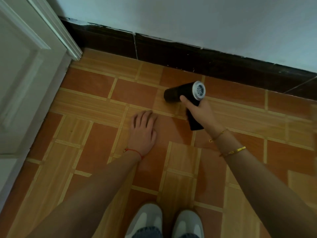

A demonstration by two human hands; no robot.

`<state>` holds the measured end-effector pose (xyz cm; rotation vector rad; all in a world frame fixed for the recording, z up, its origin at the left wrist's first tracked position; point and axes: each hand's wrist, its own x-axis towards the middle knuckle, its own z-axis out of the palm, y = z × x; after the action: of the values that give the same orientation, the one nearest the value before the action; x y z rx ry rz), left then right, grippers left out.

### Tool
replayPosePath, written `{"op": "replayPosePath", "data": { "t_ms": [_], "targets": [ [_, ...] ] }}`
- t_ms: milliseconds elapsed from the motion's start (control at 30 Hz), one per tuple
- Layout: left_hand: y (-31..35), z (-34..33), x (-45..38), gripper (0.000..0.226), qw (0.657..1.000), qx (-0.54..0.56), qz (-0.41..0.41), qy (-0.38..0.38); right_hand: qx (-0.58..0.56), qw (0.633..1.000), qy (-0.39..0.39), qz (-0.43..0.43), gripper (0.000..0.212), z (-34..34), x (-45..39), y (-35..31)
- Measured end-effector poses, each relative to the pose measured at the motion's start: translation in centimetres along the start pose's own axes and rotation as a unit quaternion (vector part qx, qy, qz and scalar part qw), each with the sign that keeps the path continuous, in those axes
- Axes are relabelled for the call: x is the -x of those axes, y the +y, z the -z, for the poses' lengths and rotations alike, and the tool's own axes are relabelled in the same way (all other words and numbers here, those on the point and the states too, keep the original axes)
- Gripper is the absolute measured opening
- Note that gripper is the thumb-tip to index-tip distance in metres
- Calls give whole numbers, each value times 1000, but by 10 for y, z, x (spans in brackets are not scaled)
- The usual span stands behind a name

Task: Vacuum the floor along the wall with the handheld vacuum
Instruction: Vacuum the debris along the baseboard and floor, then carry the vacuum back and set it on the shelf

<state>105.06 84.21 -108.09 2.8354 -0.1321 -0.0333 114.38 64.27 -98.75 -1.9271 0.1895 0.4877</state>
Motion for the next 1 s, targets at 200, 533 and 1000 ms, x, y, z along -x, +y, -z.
{"op": "replayPosePath", "data": {
  "t_ms": [200,533,1000],
  "targets": [
    [15,11,-3,41,993,98,59,38,-236,966,-14,-101,49,15,42,12],
    [48,46,-21,23,903,398,153,-50,-417,900,-78,-100,41,30,87,7],
    [69,64,-19,23,872,455,167,-64,-429,893,-75,-114,45,24,99,15]
  ]
}}
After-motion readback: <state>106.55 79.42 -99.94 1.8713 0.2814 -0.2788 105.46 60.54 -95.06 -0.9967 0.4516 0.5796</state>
